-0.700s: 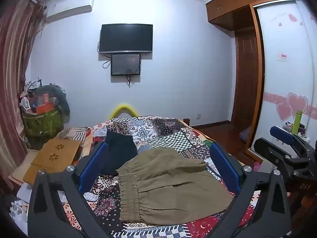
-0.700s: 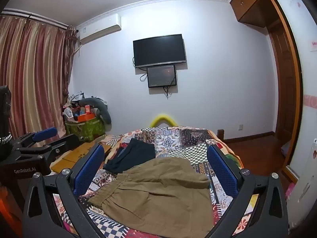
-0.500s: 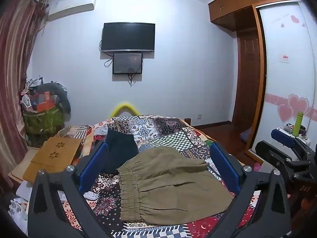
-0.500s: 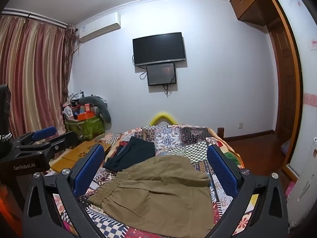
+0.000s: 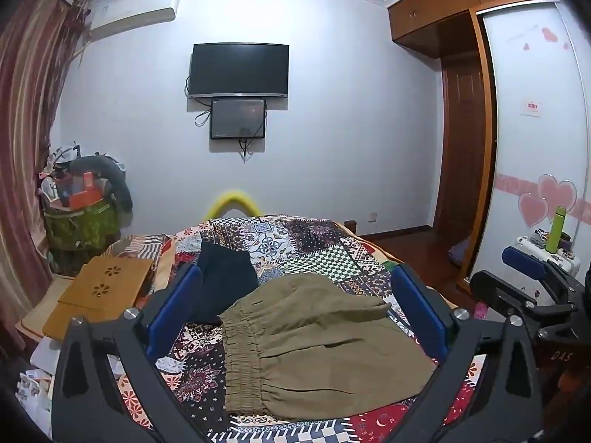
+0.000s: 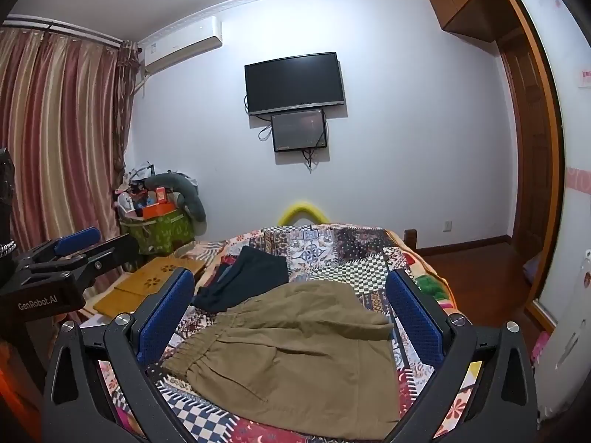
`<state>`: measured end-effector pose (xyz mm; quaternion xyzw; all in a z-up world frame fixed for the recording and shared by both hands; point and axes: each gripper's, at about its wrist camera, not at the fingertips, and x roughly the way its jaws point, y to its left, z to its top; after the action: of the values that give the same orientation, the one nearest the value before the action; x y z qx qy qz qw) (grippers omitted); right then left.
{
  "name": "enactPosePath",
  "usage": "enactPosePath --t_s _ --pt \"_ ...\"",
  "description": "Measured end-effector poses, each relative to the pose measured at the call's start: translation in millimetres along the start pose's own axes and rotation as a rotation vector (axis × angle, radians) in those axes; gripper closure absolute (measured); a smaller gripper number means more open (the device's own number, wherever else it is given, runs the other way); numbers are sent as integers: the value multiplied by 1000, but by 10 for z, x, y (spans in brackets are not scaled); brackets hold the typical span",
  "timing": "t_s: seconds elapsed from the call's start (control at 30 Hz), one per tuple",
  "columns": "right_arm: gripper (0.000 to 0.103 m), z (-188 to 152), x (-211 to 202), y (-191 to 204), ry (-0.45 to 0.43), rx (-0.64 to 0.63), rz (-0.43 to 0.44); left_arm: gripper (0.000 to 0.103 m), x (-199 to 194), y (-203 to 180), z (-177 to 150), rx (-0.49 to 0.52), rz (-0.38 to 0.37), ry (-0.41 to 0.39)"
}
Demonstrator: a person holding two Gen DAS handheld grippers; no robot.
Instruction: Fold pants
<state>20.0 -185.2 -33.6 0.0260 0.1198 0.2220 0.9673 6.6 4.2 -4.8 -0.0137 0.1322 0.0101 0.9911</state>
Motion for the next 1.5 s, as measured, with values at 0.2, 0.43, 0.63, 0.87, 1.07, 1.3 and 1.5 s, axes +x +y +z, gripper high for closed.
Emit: enactPosePath --t_s 0.2,0.43,0.63,0.87,1.07,1.3,1.5 --pt "0 37 -8 23 4 -1 -4 0 4 -12 -7 -2 -3 -3" --pt "0 56 -21 20 5 0 -5 0 11 -25 -11 3 -1 -2" --pt "0 75 -23 17 6 1 -4 0 -3 -28 -17 8 3 -7" --pt "0 84 -32 16 7 2 -4 0 -24 -26 -20 8 1 -7" --pt "0 86 -34 17 6 3 -5 0 -35 -32 6 14 0 -9" --pt "0 96 -41 13 5 5 -6 0 -38 -43 10 14 1 -9" --pt "0 102 -41 12 5 3 -8 0 -41 -51 30 13 -1 -6"
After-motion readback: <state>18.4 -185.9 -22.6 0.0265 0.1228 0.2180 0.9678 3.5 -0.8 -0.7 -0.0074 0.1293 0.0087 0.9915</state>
